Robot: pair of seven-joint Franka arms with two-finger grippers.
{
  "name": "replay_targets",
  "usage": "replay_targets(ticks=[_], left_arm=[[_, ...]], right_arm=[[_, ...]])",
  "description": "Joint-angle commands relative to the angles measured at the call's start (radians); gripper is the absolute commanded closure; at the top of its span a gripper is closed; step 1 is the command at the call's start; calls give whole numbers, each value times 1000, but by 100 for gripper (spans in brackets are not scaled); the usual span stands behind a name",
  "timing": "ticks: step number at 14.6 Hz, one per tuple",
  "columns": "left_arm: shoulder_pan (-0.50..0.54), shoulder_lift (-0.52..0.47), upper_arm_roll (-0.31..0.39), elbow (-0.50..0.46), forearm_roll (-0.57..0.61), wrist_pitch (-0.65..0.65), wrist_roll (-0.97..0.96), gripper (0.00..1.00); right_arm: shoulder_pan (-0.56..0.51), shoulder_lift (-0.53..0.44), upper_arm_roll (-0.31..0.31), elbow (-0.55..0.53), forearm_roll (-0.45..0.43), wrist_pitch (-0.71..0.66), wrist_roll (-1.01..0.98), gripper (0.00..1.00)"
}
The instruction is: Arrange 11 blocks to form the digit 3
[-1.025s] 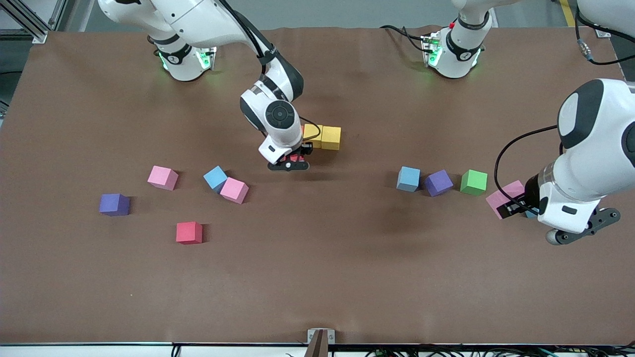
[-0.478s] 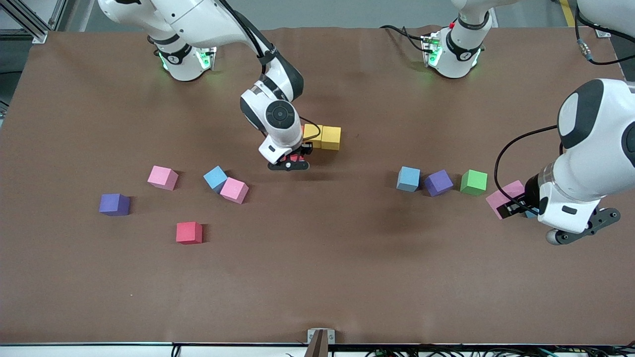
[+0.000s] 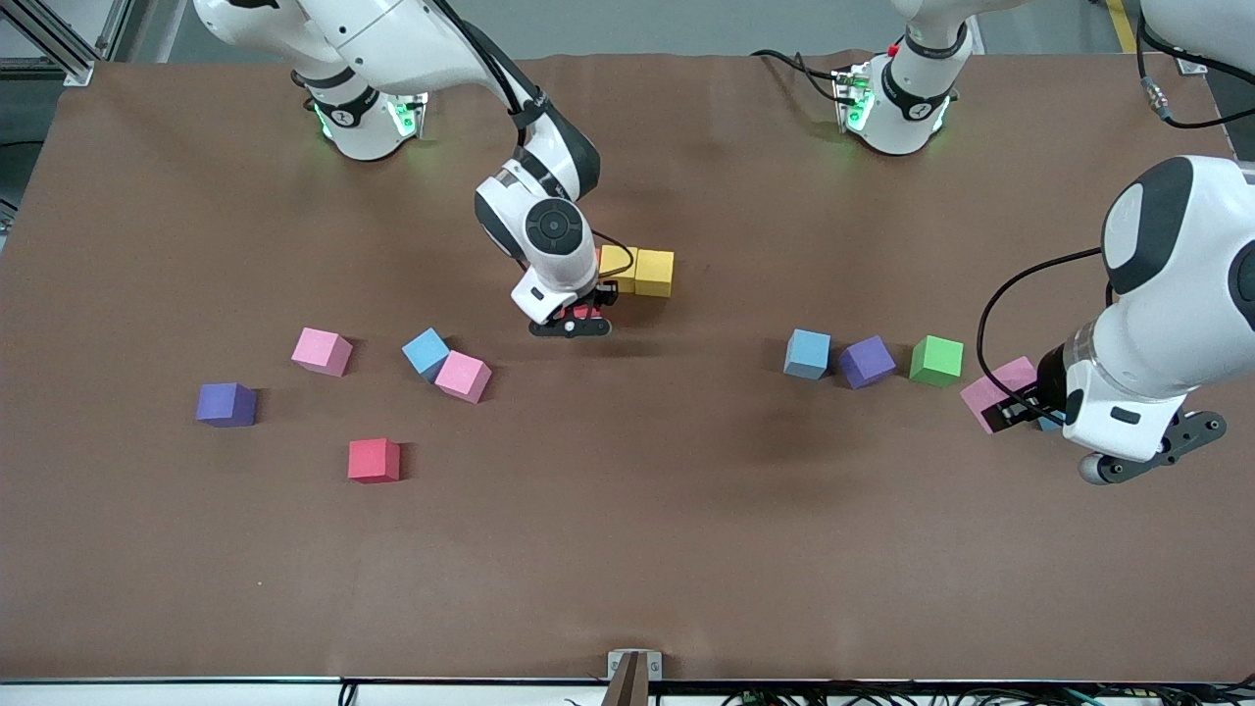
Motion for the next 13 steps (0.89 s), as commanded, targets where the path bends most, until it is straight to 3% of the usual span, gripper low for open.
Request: replay_targets(ticks=[1,7,8,9,13], left_arm=[[3,-32,3,-18,-16,-14,21,83],[6,-32,3,-19,-16,-14,22,83],[6,-32,3,-19,-16,-14,22,83],[6,-32,3,-18,-16,-14,22,83],[5,-32,3,-18,-13,-14,30,83]], right_arm=[[15,8,-10,-18,-4,0,22,74],[15,8,-8,-18,-4,-4,22,71],[17,8,-8,-18,-2,-6,22,58],[17,8,-10,-16,-2,-8,19,1],[12,5,-16,-7,-2,-6,21,0]])
